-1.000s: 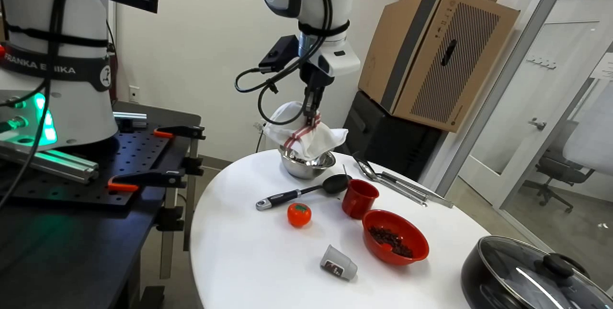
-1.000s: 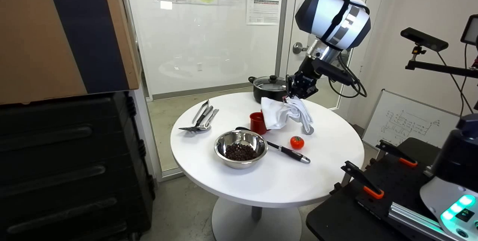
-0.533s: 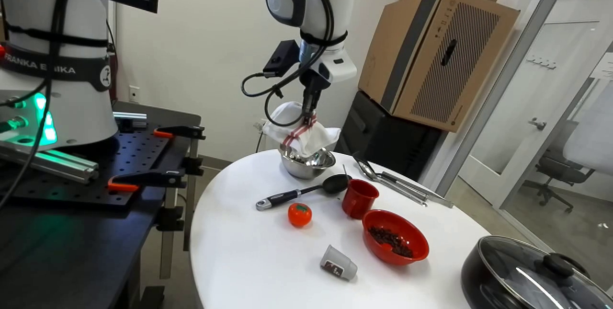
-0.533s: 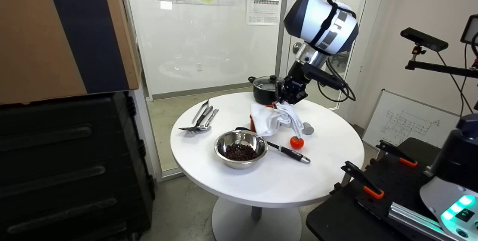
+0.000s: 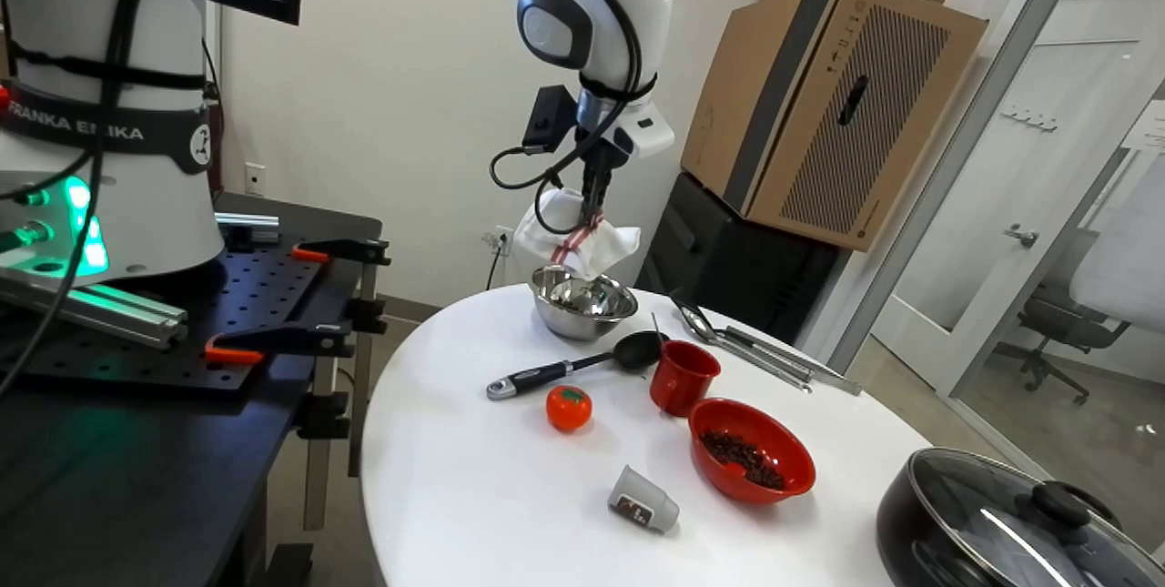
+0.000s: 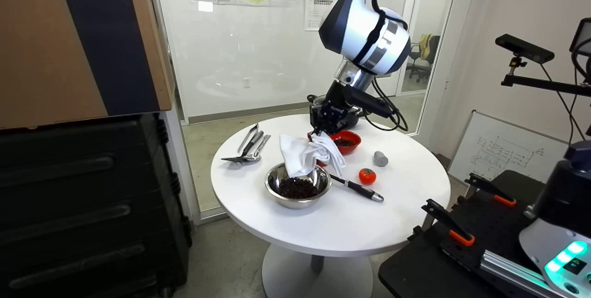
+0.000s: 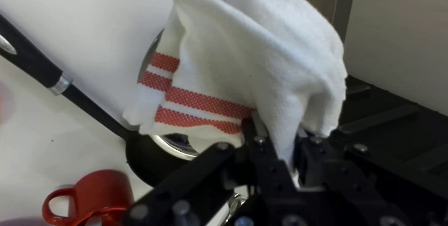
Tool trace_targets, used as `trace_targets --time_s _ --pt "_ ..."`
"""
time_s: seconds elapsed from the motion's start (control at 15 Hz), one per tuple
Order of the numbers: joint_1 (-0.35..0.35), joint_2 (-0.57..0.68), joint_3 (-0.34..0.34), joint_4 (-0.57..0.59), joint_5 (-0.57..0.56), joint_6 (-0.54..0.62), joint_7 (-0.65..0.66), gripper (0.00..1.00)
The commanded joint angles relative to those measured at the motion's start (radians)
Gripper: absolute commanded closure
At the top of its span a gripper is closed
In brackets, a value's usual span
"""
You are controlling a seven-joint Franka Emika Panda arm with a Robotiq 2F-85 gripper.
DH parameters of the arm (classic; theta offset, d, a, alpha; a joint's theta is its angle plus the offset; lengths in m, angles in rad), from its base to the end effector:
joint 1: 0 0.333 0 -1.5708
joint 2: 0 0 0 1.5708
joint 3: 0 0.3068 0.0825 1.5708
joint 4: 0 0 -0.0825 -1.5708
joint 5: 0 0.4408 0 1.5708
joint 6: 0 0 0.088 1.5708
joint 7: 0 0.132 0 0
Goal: Put the red and white towel in the silver bowl
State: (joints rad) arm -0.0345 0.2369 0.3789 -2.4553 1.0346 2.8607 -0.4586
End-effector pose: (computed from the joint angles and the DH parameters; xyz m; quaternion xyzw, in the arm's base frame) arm 0.4886 0.1448 0.1305 -0.9694 0.0965 -0.0734 0.2136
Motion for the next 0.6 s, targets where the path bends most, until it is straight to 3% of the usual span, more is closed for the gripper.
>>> trace_targets --time_s 0.0,0.53 --pt "0.021 0.116 0.009 0.088 0.016 0.082 -0.013 0.96" --pt "0.037 0.271 0.021 0.198 0.007 0.176 -0.015 0.96"
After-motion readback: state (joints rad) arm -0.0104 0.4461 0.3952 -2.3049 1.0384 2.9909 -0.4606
